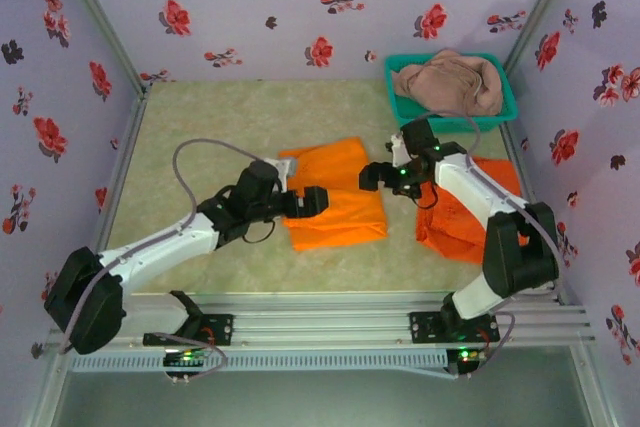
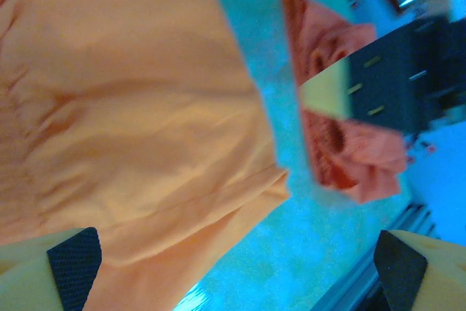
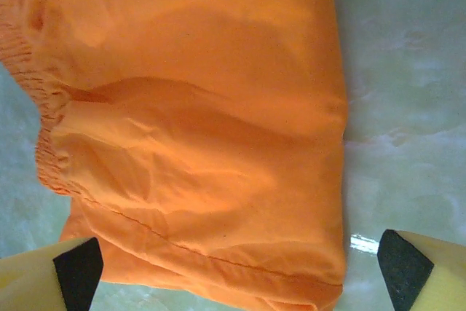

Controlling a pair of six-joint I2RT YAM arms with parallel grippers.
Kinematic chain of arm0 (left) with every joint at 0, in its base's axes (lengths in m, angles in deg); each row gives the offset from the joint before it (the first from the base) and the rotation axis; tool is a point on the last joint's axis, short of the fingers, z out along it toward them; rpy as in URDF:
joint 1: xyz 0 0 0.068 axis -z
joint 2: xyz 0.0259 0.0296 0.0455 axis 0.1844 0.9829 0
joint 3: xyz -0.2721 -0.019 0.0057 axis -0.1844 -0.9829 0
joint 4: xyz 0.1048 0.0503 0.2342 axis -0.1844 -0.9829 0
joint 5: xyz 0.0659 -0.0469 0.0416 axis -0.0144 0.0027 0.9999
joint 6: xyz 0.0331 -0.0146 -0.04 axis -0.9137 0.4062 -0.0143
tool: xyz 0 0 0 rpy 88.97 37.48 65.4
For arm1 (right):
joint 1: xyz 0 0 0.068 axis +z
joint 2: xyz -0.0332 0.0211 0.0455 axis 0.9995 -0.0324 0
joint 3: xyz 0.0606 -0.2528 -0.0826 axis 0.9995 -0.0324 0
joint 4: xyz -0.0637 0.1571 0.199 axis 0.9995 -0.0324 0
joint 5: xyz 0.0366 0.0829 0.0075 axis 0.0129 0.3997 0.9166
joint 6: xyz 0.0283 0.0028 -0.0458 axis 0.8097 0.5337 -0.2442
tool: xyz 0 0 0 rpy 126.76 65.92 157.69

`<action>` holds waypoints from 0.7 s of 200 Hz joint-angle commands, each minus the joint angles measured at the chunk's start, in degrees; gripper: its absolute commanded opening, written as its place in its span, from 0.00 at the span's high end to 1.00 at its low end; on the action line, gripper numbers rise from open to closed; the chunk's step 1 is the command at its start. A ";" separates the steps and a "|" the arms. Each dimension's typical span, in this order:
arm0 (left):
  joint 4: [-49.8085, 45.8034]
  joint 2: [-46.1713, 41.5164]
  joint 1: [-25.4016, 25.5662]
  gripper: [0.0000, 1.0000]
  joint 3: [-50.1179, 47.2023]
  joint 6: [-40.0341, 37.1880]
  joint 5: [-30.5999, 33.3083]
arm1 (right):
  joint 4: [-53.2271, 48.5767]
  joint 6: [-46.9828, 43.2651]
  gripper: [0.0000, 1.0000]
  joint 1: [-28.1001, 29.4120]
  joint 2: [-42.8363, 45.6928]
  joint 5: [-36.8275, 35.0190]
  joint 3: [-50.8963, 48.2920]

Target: Fold and stack the shorts

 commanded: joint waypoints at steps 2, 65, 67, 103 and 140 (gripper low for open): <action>4.63 4.68 -1.65 0.00 2.02 1.20 -3.30 | -0.15 -2.74 0.01 0.10 -2.85 -0.88 4.14; 16.03 18.48 -2.06 0.01 -1.21 3.99 -1.49 | -1.14 -4.74 0.04 -0.57 -11.51 -1.05 8.64; 16.18 18.70 -2.06 0.01 -1.48 4.02 -1.29 | -1.12 -4.80 0.05 -0.51 -11.77 -0.93 8.81; 18.76 19.35 -2.06 0.01 -7.28 5.06 0.91 | -1.38 -5.35 0.08 -0.57 -15.57 0.07 10.88; 22.45 19.60 -2.07 0.01 -11.90 6.81 1.18 | -1.47 -5.07 0.11 -0.66 -19.02 0.66 13.30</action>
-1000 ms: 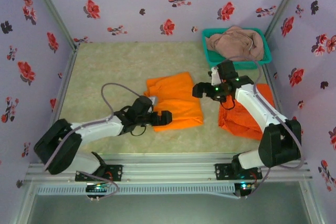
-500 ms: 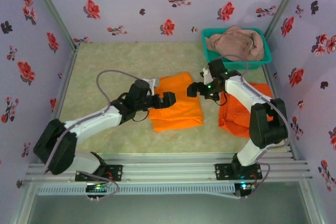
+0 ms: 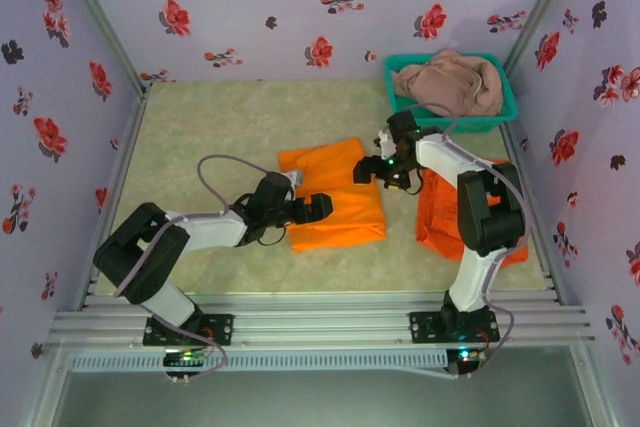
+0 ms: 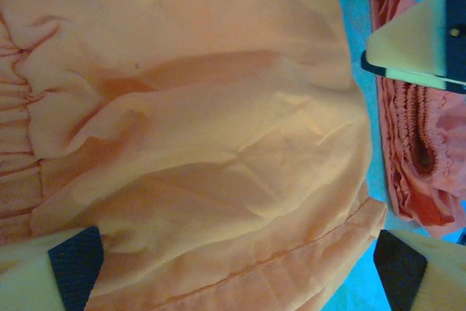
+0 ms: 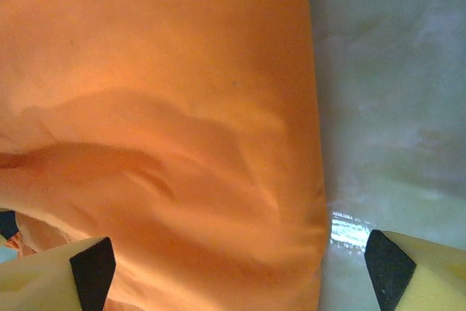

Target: Fold and stack the shorts

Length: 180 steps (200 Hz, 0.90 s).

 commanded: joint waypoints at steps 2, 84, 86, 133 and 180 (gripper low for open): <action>0.13 0.84 -0.31 0.01 -3.71 2.35 1.88 | -0.83 -0.93 0.11 -0.29 -2.18 1.21 2.34; 1.35 1.34 -0.31 0.01 -4.52 3.02 1.74 | 0.72 0.78 0.19 1.38 -5.32 4.23 1.81; 1.34 1.32 -0.31 0.01 -4.52 3.02 1.75 | 0.78 0.85 0.19 1.38 -5.32 4.33 1.79; 0.98 0.76 -0.33 0.01 -4.47 3.02 1.75 | 2.21 1.64 0.22 1.99 -6.31 5.93 0.31; 0.90 0.58 -0.29 0.01 -4.47 3.02 1.75 | 2.81 2.29 0.28 2.43 -7.26 5.61 -0.32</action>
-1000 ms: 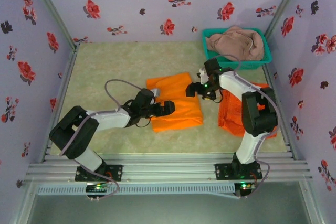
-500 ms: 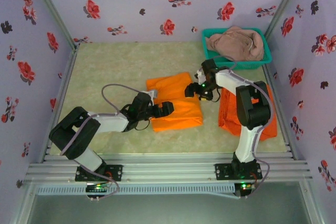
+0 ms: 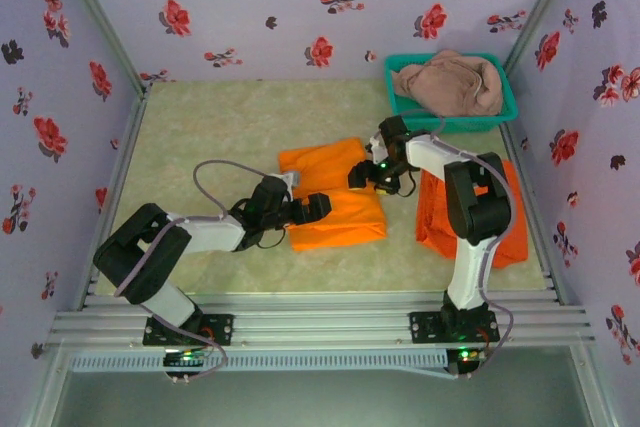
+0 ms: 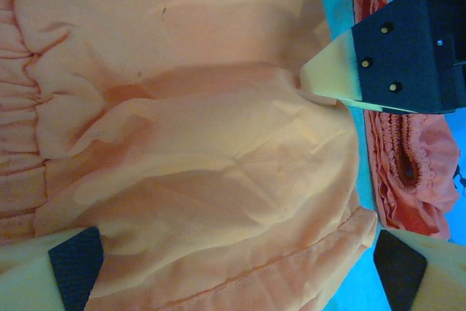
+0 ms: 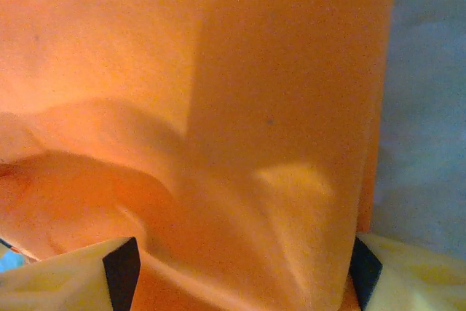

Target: Fold and stack the shorts

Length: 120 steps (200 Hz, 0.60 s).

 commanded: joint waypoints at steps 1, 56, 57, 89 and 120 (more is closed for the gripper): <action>-4.74 0.60 -0.28 0.01 -1.83 1.09 1.11 | 0.40 1.14 0.29 0.70 -1.55 0.69 -0.91; -5.11 -1.84 -0.33 0.01 -1.81 1.10 1.11 | 0.45 1.82 0.59 0.70 -1.80 -1.24 -1.07; -5.14 -1.98 -0.35 0.01 -1.81 1.10 1.11 | 0.39 1.82 0.60 0.70 -1.83 -1.25 -1.06; -7.72 -5.60 -0.36 0.01 -1.17 0.32 1.85 | -1.35 1.56 0.71 1.01 -0.26 -4.22 -0.27; -10.43 -8.77 -0.55 0.01 -0.81 -0.66 2.95 | -3.19 1.35 0.90 1.40 3.79 -8.17 0.59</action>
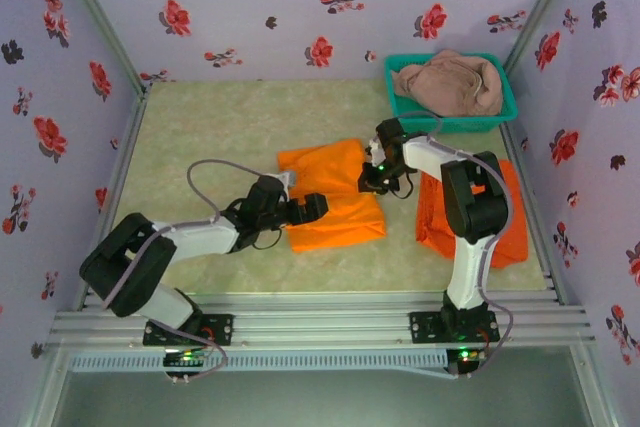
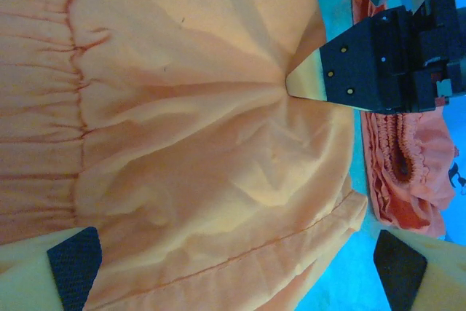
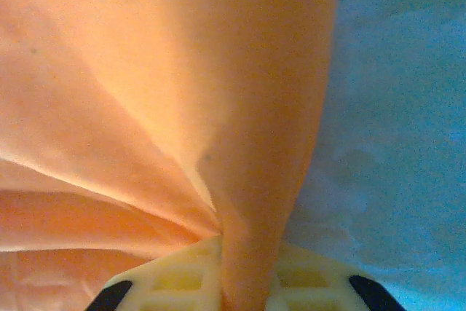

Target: Fold and stack the shorts

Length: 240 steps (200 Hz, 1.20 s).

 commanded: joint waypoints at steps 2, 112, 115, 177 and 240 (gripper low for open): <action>-4.26 -3.18 -0.51 0.01 -0.61 -0.62 2.04 | -3.34 -0.31 0.90 0.60 4.69 -4.77 0.99; -15.21 -24.35 -3.83 0.01 -2.24 -3.67 2.94 | -24.76 -2.53 1.00 3.02 15.83 -22.62 13.13; -15.15 -24.73 -3.94 0.01 -2.50 -3.58 2.95 | -25.37 -2.58 1.00 3.02 16.03 -23.19 13.37; -13.84 -29.15 -4.47 0.01 -5.54 -2.53 2.96 | -35.18 -4.11 1.00 2.53 17.73 -34.29 18.76; -11.68 -30.75 -4.49 0.01 -7.28 -1.72 2.52 | -42.76 -4.96 1.00 -1.24 17.60 -39.08 23.65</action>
